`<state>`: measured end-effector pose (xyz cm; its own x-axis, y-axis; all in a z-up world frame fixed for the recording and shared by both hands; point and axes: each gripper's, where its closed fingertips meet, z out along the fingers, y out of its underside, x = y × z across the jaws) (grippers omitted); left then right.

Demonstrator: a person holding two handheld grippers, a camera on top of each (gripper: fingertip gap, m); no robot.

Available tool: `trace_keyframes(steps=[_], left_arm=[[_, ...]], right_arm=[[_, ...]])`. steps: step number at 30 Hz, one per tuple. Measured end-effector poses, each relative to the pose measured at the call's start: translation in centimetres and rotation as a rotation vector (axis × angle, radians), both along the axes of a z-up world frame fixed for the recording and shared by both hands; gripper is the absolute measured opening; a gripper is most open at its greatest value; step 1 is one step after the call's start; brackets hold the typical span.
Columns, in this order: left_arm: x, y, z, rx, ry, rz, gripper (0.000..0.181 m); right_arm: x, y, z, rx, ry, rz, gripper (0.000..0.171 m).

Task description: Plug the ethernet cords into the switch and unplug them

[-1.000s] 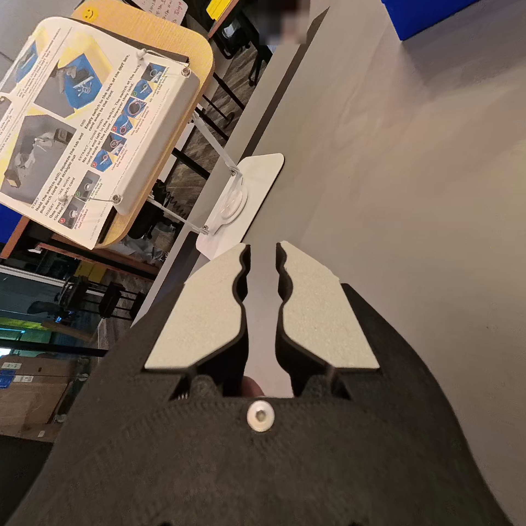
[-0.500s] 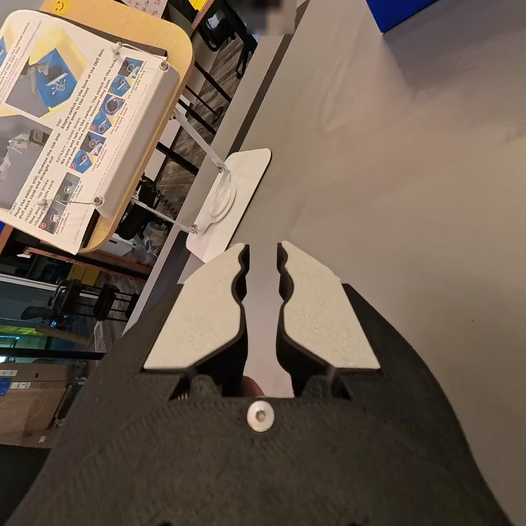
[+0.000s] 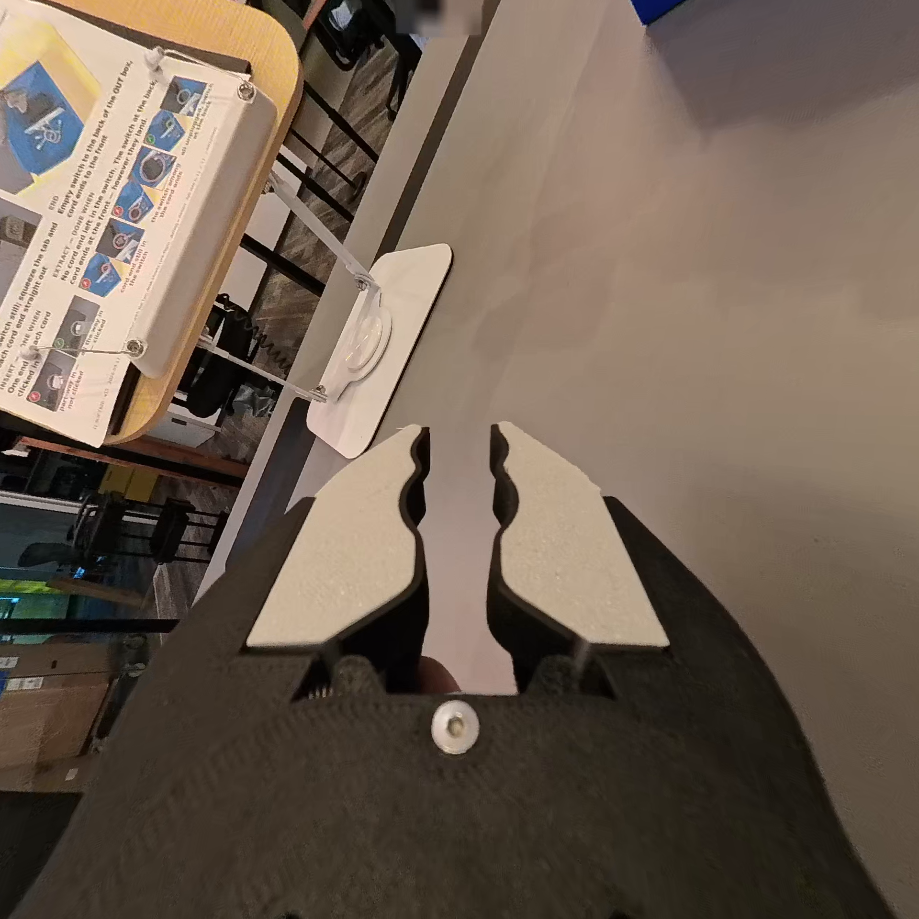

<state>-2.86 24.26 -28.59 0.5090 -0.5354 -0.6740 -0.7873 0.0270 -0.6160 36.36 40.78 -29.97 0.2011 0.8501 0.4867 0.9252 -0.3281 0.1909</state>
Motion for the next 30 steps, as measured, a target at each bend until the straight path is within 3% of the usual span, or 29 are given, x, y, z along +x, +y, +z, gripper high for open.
trace_keyframes(steps=[1, 6, 13, 17, 20, 25, 30], left_arm=[[0.0, 0.0, 0.0, -0.003, -0.003, -0.001, 0.024], [0.2, 0.0, 0.2, -0.013, -0.022, 0.004, 0.03], [1.0, -0.2, 0.1, -0.027, -0.01, -0.007, 0.034], [1.1, -0.4, 0.0, -0.028, 0.003, -0.013, 0.036], [1.0, -0.3, 0.3, -0.026, -0.01, -0.006, 0.036], [1.1, -0.3, 0.0, -0.044, -0.019, -0.012, 0.037], [0.7, -0.4, 0.1, -0.043, -0.013, -0.008, 0.038]], right_arm=[[0.1, -0.4, 0.4, -0.008, 0.009, -0.006, 0.051], [1.1, -1.9, 1.9, -0.059, 0.007, -0.033, 0.066], [3.7, -3.3, 3.4, -0.103, -0.247, -0.022, 0.072], [3.7, -2.6, 5.0, -0.09, -0.18, -0.057, 0.073], [1.4, -1.9, 7.4, -0.049, 0.058, -0.087, 0.075], [1.7, -3.2, 6.7, -0.139, -0.051, -0.03, 0.076], [-1.0, -2.5, 8.9, -0.044, 0.226, -0.034, 0.06]])
